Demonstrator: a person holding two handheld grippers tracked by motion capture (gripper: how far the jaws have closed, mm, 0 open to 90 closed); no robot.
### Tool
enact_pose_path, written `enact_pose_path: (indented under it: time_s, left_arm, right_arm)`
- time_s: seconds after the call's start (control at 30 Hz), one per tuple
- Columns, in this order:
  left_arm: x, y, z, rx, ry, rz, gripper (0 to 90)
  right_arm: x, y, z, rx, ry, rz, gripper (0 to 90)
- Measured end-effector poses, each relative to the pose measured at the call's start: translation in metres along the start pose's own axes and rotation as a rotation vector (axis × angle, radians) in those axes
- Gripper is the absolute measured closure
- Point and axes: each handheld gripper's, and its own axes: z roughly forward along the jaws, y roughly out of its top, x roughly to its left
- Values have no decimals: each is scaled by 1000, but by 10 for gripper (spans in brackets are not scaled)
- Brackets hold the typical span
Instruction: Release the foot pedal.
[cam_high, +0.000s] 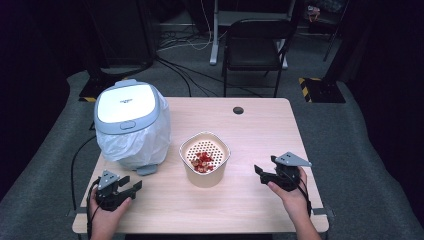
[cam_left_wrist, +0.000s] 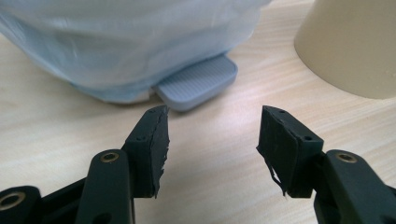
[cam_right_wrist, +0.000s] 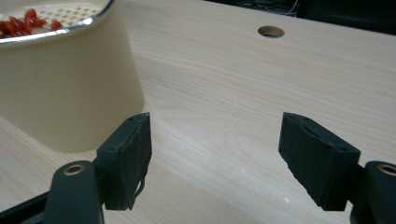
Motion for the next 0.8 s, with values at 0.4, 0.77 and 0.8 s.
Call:
enact_pose_path:
  time_s: [0.4, 0.77, 0.8]
  left_arm:
    - [8, -7, 8, 61, 3, 30, 408]
    - [18, -9, 12, 83, 23, 18, 399]
    - [18, -9, 12, 83, 23, 18, 399]
  right_arm:
    - [-8, -25, 18, 53, -2, 21, 253]
    - [-26, -44, 26, 89, -7, 84, 253]
    - [-29, -45, 27, 94, -13, 80, 253]
